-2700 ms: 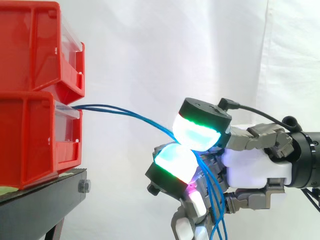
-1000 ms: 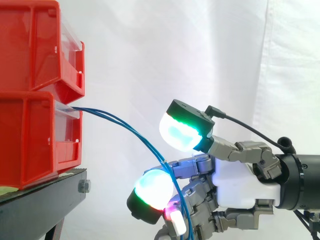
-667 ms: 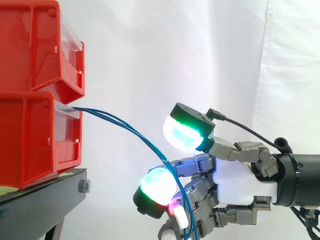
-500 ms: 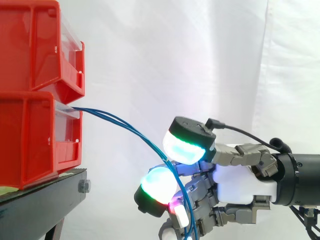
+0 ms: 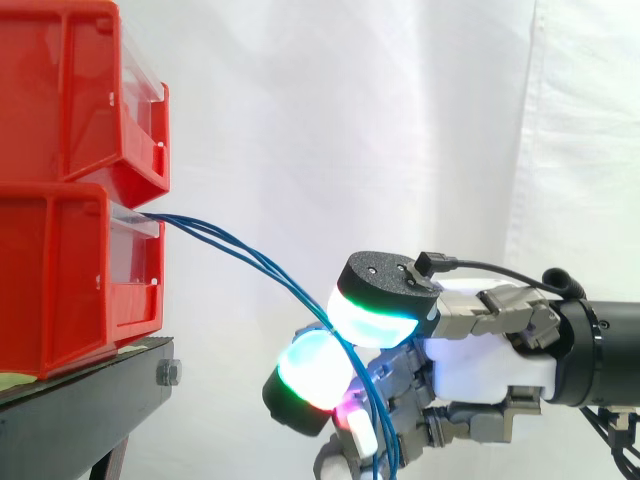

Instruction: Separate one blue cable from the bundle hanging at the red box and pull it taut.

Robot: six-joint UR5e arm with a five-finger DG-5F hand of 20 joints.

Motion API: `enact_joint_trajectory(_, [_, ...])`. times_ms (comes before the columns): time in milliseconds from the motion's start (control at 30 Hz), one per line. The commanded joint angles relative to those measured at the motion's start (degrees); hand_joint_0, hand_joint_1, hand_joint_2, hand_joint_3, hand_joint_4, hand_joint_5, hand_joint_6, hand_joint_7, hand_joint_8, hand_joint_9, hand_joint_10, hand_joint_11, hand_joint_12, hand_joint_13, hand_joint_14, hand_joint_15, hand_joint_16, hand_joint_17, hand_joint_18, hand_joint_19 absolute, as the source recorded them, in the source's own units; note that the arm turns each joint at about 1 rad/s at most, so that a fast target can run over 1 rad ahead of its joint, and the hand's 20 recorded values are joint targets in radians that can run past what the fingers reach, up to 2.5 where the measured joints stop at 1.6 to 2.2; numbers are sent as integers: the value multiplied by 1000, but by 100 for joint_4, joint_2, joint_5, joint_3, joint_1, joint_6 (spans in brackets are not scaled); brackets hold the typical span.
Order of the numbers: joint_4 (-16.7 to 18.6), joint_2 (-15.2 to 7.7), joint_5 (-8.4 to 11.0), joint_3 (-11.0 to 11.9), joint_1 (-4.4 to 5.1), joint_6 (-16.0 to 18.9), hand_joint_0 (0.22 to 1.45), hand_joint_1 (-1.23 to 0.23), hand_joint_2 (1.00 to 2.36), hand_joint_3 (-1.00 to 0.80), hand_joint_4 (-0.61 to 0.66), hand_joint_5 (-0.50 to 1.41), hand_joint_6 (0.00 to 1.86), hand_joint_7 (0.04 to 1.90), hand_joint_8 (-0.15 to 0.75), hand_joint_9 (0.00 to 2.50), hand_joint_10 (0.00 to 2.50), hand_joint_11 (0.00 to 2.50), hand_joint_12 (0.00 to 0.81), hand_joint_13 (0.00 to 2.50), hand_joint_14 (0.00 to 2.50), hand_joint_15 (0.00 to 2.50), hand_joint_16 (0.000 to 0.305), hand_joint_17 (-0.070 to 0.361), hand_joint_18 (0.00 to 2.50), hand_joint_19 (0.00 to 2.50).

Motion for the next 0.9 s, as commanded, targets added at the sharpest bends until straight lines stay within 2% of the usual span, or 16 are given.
enact_joint_trajectory(0, [-6,46,-20,65,9,-8,639,-699,1011,-273,222,-207,880,956,366,908,13,674,400,909,15,445,49,111,882,436])
enact_joint_trajectory(67, [-77,108,-91,100,18,-8,638,-704,1012,-272,207,-207,886,962,361,911,11,688,401,912,15,450,49,110,881,437])
enact_joint_trajectory(133, [-121,134,-99,109,27,-16,645,-730,1014,-227,155,-209,895,998,361,913,14,727,398,912,14,449,48,108,885,436])
enact_joint_trajectory(267, [-340,213,-99,109,45,-16,666,-800,1016,-160,145,-215,925,1009,354,925,14,789,394,925,15,461,48,107,894,434])
enact_joint_trajectory(367, [-683,266,-108,109,62,-25,686,-814,1016,-213,149,-217,928,997,350,929,17,811,389,924,15,472,46,104,895,429])
enact_joint_trajectory(467, [-841,266,-117,109,71,-16,709,-839,1014,-282,152,-217,930,990,354,929,14,819,391,938,17,478,46,103,902,420])
enact_joint_trajectory(567, [-903,266,-117,109,80,-16,741,-870,1009,-373,168,-214,935,1035,353,942,15,825,388,942,16,476,45,102,912,400])
enact_joint_trajectory(667, [-903,266,-117,109,80,-16,770,-883,1004,-436,161,-210,937,1000,358,950,15,838,385,945,18,473,45,102,910,398])
enact_joint_trajectory(867, [-903,266,-117,109,80,10,773,-904,1000,-500,169,-197,928,1020,358,966,16,849,382,952,16,482,44,99,914,391])
